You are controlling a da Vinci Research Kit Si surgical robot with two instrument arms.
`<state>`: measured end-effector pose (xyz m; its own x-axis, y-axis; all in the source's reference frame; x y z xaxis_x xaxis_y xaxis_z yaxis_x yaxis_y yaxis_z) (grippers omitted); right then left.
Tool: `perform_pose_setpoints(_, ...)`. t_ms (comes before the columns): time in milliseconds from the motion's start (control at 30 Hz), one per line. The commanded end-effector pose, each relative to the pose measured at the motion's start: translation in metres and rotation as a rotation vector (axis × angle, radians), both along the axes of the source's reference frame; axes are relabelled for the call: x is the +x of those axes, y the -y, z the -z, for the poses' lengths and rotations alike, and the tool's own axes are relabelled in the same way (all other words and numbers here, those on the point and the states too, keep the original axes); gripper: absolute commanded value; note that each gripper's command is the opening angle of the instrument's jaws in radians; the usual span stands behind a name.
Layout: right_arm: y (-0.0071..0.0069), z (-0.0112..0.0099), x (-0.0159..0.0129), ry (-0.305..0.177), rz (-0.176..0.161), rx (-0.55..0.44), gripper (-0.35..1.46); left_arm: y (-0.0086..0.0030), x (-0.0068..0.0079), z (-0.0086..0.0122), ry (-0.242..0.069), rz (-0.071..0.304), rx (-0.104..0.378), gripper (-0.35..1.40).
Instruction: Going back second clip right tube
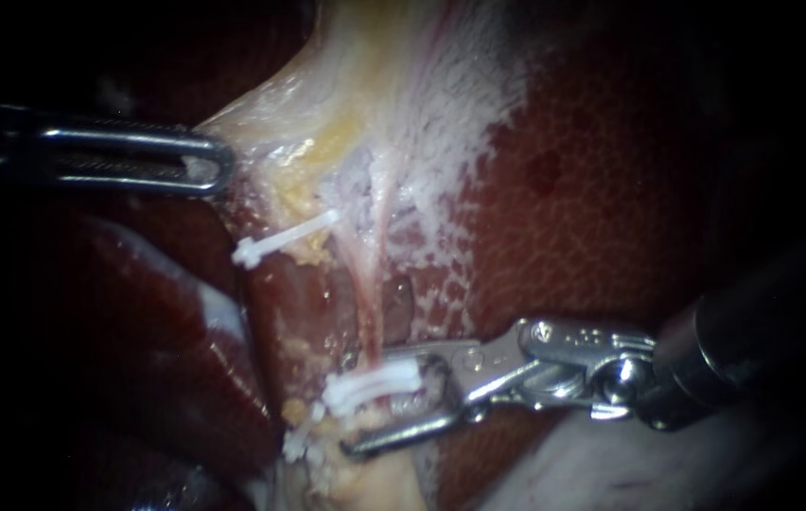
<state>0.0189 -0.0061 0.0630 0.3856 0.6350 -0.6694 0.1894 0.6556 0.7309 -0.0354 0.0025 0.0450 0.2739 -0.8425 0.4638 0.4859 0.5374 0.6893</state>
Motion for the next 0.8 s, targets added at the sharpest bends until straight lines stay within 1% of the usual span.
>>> perform_pose_setpoints(33,-0.0004,0.0002,-0.0002,-0.006,-0.005,-0.014,0.6,0.0,0.0,0.0001,-0.001,0.001,-0.001,-0.35)
perform_pose_setpoints(233,-0.0021,0.0007,-0.0015,0.011,-0.029,-0.055,0.6,0.0,0.0,0.0001,-0.001,0.001,-0.001,-0.35)
perform_pose_setpoints(433,-0.0033,0.0003,-0.0034,0.054,-0.054,-0.132,0.6,0.0002,-0.0001,0.0001,-0.002,0.002,-0.002,-0.35)
perform_pose_setpoints(567,-0.0039,0.0,-0.0045,0.073,-0.058,-0.179,0.6,0.0003,-0.0001,0.0,0.0,0.004,-0.004,-0.35)
perform_pose_setpoints(633,-0.0041,0.0002,-0.0051,0.074,-0.057,-0.2,0.6,0.0004,-0.0001,0.0,0.0,0.004,-0.004,-0.35)
perform_pose_setpoints(800,-0.0051,0.0017,-0.0065,0.057,-0.046,-0.233,0.6,0.0004,-0.0002,-0.0001,0.0,0.004,-0.004,-0.35)
